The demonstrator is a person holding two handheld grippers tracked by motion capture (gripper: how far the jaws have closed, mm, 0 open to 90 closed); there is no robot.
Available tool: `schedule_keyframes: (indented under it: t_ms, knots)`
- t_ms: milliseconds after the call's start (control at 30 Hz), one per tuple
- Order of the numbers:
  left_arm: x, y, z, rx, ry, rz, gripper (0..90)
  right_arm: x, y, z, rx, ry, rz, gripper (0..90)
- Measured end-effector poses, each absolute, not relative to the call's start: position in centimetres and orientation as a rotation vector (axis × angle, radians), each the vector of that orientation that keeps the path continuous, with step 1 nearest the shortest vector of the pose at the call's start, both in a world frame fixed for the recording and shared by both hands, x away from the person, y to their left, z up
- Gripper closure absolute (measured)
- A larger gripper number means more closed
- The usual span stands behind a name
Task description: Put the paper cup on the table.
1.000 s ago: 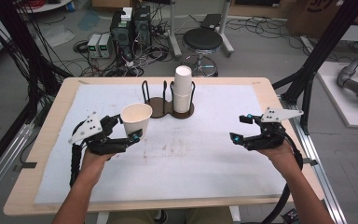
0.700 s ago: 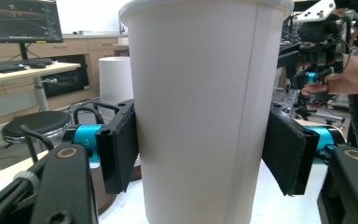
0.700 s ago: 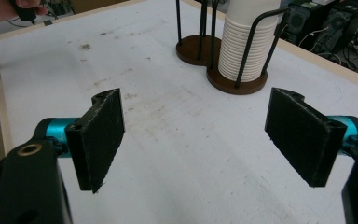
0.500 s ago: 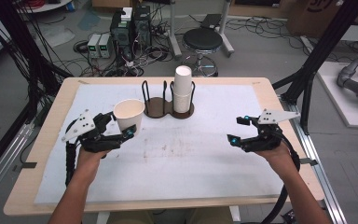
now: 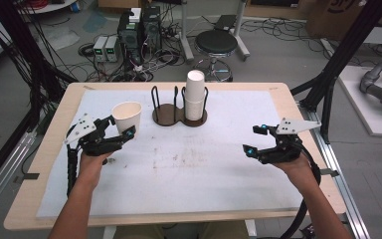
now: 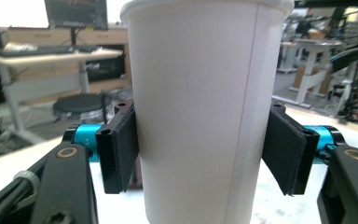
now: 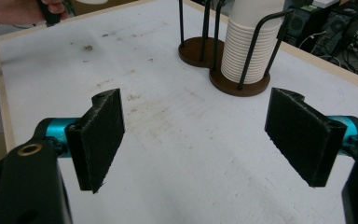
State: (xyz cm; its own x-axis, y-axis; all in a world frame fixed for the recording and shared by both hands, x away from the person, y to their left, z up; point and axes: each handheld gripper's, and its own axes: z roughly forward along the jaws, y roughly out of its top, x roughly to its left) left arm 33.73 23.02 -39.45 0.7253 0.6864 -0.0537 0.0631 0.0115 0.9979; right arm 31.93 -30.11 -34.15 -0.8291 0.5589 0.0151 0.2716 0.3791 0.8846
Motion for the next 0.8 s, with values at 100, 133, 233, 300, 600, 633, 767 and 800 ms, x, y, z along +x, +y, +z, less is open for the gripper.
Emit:
schedule_keyframes:
  t_ms: [100,133,233,300,600,633,767,800]
  knots:
    - [34.2,23.1,-40.1,1.517,0.668,0.541,33.7,31.7,-30.1,-34.1,0.731,2.355,1.430,20.2]
    - [34.3,23.1,-40.3,1.525,0.678,0.542,33.6,31.6,-30.1,-34.1,0.730,2.355,1.428,20.2]
    - [34.7,23.2,-41.3,1.564,0.720,0.536,33.7,31.4,-30.1,-34.0,0.720,2.351,1.430,20.2]
    - [35.0,23.3,-42.0,1.578,0.749,0.530,33.7,31.4,-29.9,-34.0,0.723,2.357,1.433,20.2]
    - [36.0,23.1,-43.8,1.665,0.862,0.502,33.8,31.4,-29.6,-33.9,0.708,2.360,1.435,20.2]
    - [36.1,23.1,-44.0,1.681,0.870,0.501,33.8,31.4,-29.6,-33.8,0.705,2.359,1.436,20.2]
    - [36.2,22.6,-44.5,1.750,0.893,0.492,34.2,31.4,-29.5,-33.7,0.697,2.357,1.441,20.3]
    - [36.2,22.5,-44.7,1.774,0.898,0.496,34.2,31.5,-29.4,-33.7,0.695,2.358,1.440,20.2]
